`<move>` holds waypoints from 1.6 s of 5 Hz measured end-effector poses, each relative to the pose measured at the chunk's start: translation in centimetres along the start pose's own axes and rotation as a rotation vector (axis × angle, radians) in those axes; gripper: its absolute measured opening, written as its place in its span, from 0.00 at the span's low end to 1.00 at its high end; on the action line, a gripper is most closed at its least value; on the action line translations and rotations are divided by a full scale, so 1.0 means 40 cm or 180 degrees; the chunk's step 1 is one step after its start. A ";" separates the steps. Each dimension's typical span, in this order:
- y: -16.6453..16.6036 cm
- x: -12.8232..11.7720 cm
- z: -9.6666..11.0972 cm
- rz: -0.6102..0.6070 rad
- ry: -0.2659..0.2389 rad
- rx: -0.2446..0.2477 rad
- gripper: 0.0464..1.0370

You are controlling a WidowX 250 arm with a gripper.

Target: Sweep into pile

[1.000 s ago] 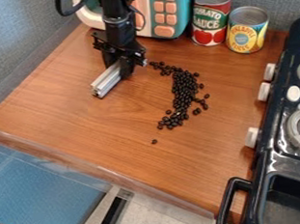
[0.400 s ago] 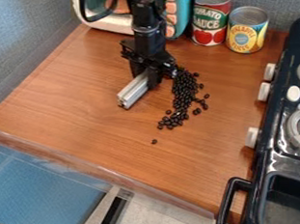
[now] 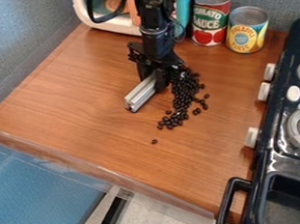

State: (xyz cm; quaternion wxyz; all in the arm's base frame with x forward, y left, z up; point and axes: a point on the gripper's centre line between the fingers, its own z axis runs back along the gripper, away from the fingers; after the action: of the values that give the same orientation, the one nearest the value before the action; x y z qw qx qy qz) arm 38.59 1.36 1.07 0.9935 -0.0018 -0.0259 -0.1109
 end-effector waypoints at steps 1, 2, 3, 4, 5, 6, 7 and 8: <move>0.004 0.003 0.031 0.0011 -0.0072 -0.0020 0.35; 0.062 -0.014 0.107 0.0133 -0.0289 0.0027 0.35; 0.144 -0.063 0.162 0.0343 -0.0432 0.0131 0.35; 0.200 -0.112 0.157 0.0587 -0.0402 0.0166 0.35; 0.278 -0.170 0.134 0.1202 -0.0390 0.0098 0.35; 0.290 -0.210 0.061 0.1725 -0.0166 -0.0045 0.35; 0.287 -0.221 0.019 0.1949 -0.0062 -0.0073 0.41; 0.292 -0.227 0.017 0.1971 -0.0047 -0.0074 0.73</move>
State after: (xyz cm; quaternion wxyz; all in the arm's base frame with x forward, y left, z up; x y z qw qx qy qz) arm 32.29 14.75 1.30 0.9798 -0.0217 -0.0301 0.1967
